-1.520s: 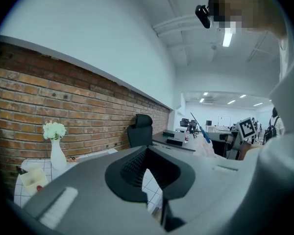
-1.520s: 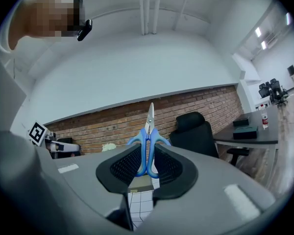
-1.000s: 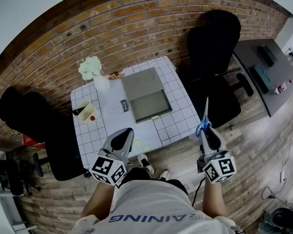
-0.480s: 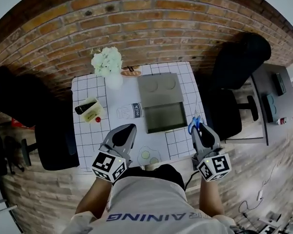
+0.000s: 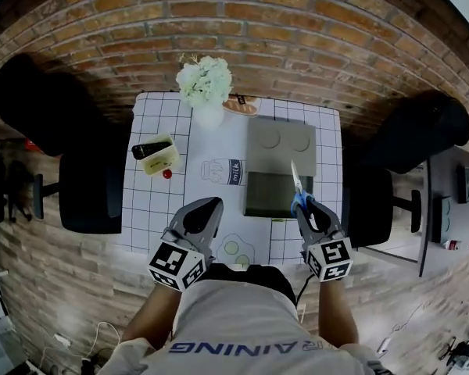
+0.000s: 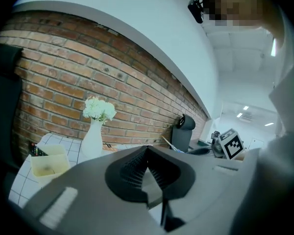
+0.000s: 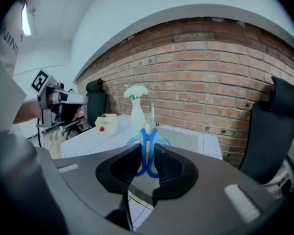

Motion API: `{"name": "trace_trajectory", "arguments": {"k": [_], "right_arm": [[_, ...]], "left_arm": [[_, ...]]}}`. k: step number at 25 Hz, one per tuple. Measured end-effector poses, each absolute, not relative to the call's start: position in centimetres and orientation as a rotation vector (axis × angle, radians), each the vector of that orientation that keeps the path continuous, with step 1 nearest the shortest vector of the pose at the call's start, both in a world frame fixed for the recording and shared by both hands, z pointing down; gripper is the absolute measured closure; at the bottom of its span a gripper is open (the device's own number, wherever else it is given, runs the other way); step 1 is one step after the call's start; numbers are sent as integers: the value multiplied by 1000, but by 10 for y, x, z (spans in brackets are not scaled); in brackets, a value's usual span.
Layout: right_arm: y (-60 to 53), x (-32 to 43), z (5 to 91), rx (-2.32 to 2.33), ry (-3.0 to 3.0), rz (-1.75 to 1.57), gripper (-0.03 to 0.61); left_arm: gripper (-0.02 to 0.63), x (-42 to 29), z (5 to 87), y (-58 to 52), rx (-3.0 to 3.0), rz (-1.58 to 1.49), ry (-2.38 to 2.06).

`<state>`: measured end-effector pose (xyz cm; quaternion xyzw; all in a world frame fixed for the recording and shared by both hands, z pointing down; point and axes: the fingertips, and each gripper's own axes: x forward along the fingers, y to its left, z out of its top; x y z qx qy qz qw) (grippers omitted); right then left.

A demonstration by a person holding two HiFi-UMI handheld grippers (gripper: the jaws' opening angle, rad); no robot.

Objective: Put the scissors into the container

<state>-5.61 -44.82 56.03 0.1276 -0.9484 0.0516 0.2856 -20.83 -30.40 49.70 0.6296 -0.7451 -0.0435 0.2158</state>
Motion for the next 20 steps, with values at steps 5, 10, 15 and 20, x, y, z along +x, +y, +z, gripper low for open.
{"name": "trace_trajectory", "arguments": {"k": [5, 10, 15, 20], "right_arm": [[-443, -63, 617, 111, -2356, -6, 476], [-433, -60, 682, -108, -2123, -144, 476], [-443, -64, 714, -149, -1995, -179, 477], [-455, -75, 727, -148, -1952, -165, 476]], "left_arm": [[614, -194, 510, -304, 1659, -127, -2083], [614, -192, 517, -288, 1546, -135, -2146], [614, -196, 514, -266, 1445, -158, -2225], [614, -196, 509, -253, 1377, -183, -2277]]}}
